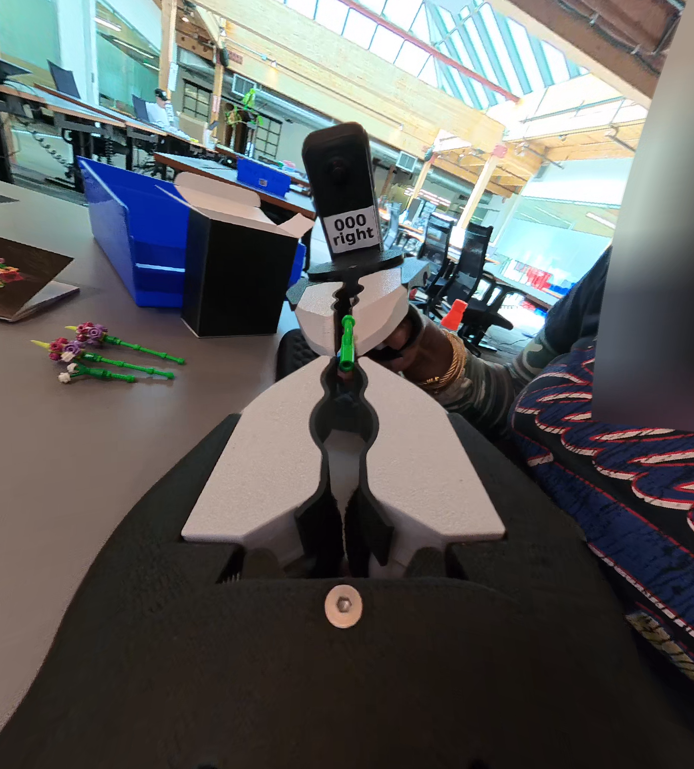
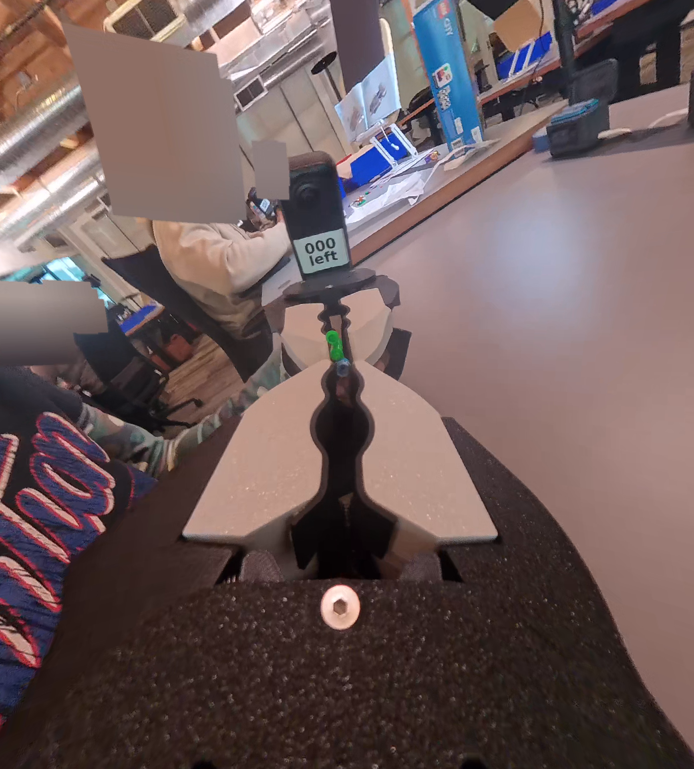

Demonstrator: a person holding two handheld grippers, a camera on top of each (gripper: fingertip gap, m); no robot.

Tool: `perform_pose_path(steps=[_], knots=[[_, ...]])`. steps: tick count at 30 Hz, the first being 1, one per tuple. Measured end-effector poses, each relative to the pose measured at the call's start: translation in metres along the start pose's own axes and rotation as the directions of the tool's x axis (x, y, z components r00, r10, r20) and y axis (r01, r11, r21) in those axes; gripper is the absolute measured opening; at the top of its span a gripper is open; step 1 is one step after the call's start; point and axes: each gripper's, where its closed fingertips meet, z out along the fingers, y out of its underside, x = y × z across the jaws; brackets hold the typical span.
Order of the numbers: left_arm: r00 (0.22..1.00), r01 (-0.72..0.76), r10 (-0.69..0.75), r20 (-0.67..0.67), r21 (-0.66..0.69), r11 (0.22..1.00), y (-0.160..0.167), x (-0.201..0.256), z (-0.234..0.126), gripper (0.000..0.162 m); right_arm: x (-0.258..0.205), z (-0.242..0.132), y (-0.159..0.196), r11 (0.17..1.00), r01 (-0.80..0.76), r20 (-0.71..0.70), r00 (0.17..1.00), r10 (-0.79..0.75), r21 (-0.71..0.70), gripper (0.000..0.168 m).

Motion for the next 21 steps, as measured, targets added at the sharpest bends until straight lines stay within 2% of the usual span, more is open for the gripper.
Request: perform_pose_path(steps=[5,18,21], knots=[[1.000,0.009,-0.009,-0.023,0.018,1.000,-0.002,0.003,0.000,0.007,-0.003,-0.001,-0.002,0.997,0.076,-0.012,0.997,-0.077,-0.028,0.005],[0.998,0.050,-0.049,-0.042,0.030,0.998,-0.003,0.003,0.003,0.006,-0.004,-0.007,-0.004,0.990,0.138,-0.027,0.990,-0.139,-0.021,0.005],[0.996,0.087,-0.086,-0.024,0.093,0.992,-0.010,-0.002,-0.004,0.006,-0.003,-0.020,-0.017,0.988,0.145,-0.041,0.989,-0.143,0.056,0.000]])
